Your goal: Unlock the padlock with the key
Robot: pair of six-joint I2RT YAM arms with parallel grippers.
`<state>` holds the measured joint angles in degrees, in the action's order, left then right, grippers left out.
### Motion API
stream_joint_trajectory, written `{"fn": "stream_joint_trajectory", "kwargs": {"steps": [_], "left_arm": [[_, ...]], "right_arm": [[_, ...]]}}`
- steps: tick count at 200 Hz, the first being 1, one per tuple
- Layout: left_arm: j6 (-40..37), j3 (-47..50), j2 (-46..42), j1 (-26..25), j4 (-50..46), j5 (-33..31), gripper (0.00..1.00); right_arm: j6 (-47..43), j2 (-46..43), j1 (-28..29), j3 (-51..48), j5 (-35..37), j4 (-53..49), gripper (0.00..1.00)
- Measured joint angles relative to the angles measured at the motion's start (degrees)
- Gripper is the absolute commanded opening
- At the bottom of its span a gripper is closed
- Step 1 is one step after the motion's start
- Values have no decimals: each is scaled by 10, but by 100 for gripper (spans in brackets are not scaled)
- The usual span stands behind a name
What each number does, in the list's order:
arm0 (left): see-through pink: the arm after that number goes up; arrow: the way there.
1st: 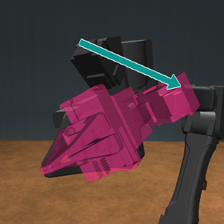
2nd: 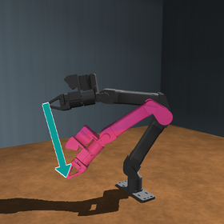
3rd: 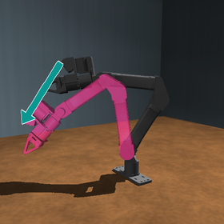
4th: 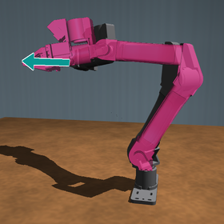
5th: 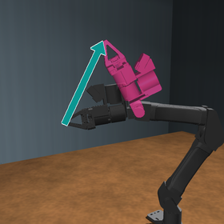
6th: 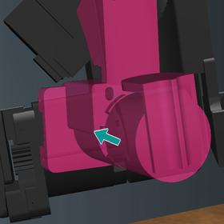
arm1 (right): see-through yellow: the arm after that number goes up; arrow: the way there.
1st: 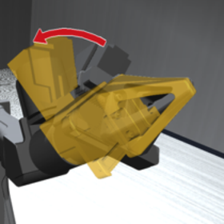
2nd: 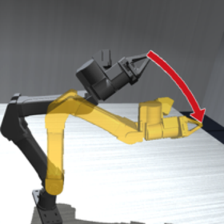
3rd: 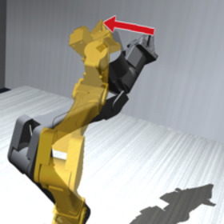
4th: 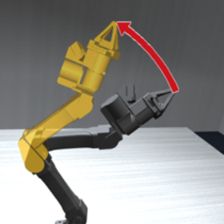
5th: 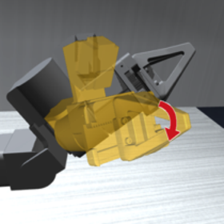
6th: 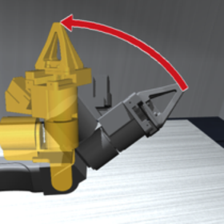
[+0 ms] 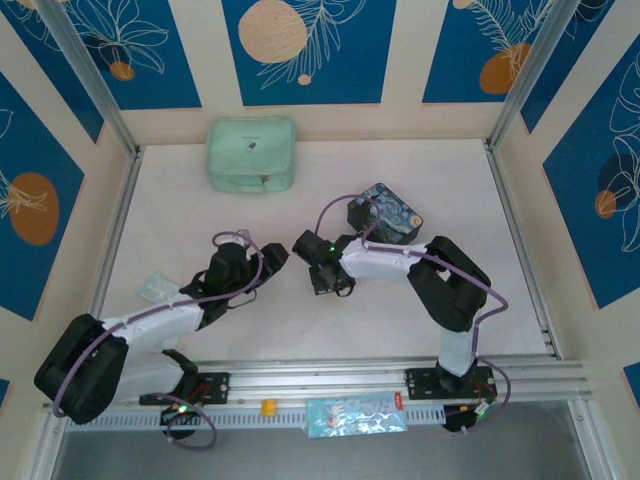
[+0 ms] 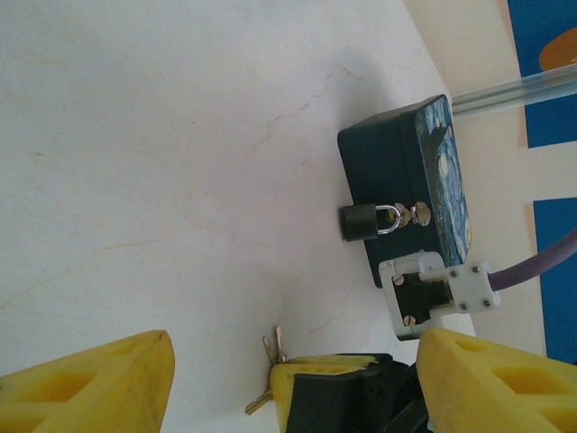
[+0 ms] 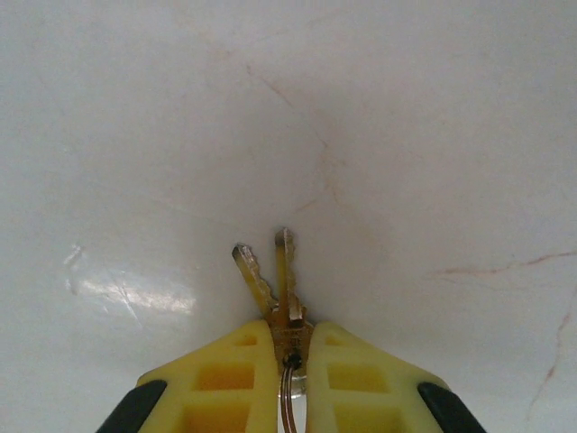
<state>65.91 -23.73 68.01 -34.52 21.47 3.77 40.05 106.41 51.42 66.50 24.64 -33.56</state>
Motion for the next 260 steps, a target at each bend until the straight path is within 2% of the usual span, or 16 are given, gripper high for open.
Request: {"fn": "stream_joint_trajectory", "kwargs": {"steps": [28,87,150,212,260], "left_arm": [[0,0,0,0,0,0,71],[0,0,0,0,16,7,71],[5,0,19,-1,65,29,71],[27,0,58,-8,123,50,69],[42,-1,79,-10,175,60,68]], "right_arm": [[-29,-31,-12,-44,-14,52,0],[-114,-125,-73,-137,-103,170,0],[-159,-170,-81,-161,-158,230,0],[-140,-207,-98,-174,-196,262,0],[-50,-266,-133,-198,-221,306,0]]}}
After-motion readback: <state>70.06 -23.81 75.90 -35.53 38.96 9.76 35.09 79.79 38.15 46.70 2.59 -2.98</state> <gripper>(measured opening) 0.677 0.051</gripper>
